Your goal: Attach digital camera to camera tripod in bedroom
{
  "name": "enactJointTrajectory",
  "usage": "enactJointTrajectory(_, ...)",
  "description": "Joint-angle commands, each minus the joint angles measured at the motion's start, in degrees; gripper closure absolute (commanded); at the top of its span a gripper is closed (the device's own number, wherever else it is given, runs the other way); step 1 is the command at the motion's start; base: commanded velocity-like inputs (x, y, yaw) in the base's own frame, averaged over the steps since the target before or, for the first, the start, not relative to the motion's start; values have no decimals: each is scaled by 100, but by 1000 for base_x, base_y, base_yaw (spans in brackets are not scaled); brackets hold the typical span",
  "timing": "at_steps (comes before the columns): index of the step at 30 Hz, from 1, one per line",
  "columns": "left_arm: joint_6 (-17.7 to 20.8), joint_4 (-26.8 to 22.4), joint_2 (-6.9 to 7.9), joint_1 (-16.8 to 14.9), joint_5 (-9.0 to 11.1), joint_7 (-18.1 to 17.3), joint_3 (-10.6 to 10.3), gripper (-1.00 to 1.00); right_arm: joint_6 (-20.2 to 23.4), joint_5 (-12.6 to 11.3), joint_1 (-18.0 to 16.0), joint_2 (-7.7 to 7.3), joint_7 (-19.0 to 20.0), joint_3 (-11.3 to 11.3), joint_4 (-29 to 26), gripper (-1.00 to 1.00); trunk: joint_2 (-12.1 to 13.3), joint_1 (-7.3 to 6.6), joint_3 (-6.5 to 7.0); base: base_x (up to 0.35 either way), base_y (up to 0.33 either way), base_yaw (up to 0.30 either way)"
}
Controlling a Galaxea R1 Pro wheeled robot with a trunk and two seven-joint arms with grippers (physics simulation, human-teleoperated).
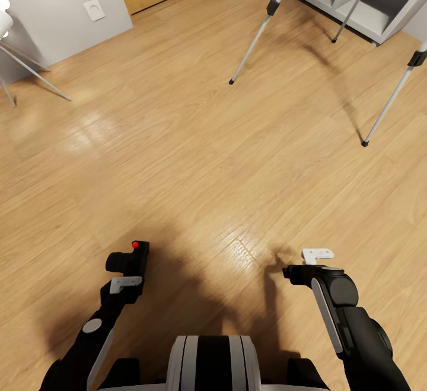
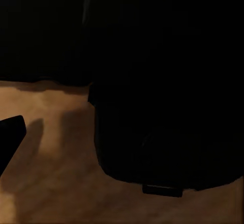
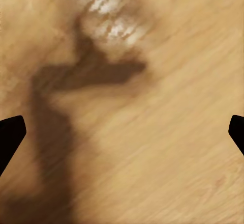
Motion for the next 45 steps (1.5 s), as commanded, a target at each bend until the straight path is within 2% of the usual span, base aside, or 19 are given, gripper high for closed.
enactJointTrajectory(1, -17, 3, -18, -28, -30, -15, 9, -100, 25, 3, -2, -2, -12, 6, -4, -100, -1, -1, -3, 0, 0, 0)
enactJointTrajectory(4, -17, -2, -43, -51, -35, -17, 8, -100, 25, 5, -2, -2, -12, 4, -4, -100, -1, -1, -3, 0, 0, 0)
enactJointTrajectory(5, -19, -8, -105, -67, -38, -19, 7, 100, 25, 7, -2, -2, -12, 6, -4, -100, -1, -1, -3, 0, 0, 0)
enactJointTrajectory(24, -26, -67, -175, -92, -24, -24, -5, 100, 25, 0, -2, 4, -12, 9, -4, -100, -1, -1, -3, 0, 0, 0)
enactJointTrajectory(29, -18, -499, -184, -89, -22, -24, -11, 100, 25, 0, -2, 4, -12, 9, 0, -100, -1, -1, -3, 0, 0, 0)
enactJointTrajectory(30, 2047, -3325, -483, -75, -14, -4, -1156, 100, 25, 9, -2, -1, -12, 7, 2, -100, -1, -1, -3, 0, 0, 0)
enactJointTrajectory(32, 2300, -3412, -528, -75, -12, -5, -1273, 100, 25, 9, -2, -2, -12, 7, 1, -100, -1, -1, -3, 0, 0, 0)
enactJointTrajectory(33, 2521, -3473, -615, -75, -12, -5, -1372, 100, 25, 9, -2, -2, -12, 7, -1, -100, -1, -1, -3, 0, 0, 0)
enactJointTrajectory(36, 2790, -3526, -829, -75, -16, 12, -1463, 100, 25, 9, -2, -2, -12, 8, -1, -100, -1, -1, -3, 0, 0, 0)
enactJointTrajectory(37, 2927, -3546, -974, -75, -18, 51, -1499, 100, 25, 9, -2, -2, -12, 8, 1, -100, -1, -1, -3, 0, 0, 0)
enactJointTrajectory(38, 2979, -3553, -1033, -75, -19, 81, -1512, 100, 25, 9, -2, -2, -12, 8, 2, -100, -1, -1, -3, 0, 0, 0)
enactJointTrajectory(39, 3022, -3558, -1083, -75, -17, 122, -1526, 100, 25, 9, -2, -2, -12, 8, 3, -100, -1, -1, -3, 0, 0, 0)
enactJointTrajectory(40, 3108, -3570, -1185, -75, -15, 317, -1584, 100, 25, 9, -2, -2, -12, 9, 2, -100, -1, -1, -3, 0, 0, 0)
enactJointTrajectory(44, 3152, -3577, -1267, -75, -14, 685, -1825, 100, 25, 9, -2, -2, -12, 9, -2, -100, -1, -1, -3, 0, 0, 0)
enactJointTrajectory(45, 3147, -3579, -1281, -75, -13, 846, -1994, 100, 25, 9, -2, -2, -12, 9, -3, -100, -1, -1, -3, 0, 0, 0)
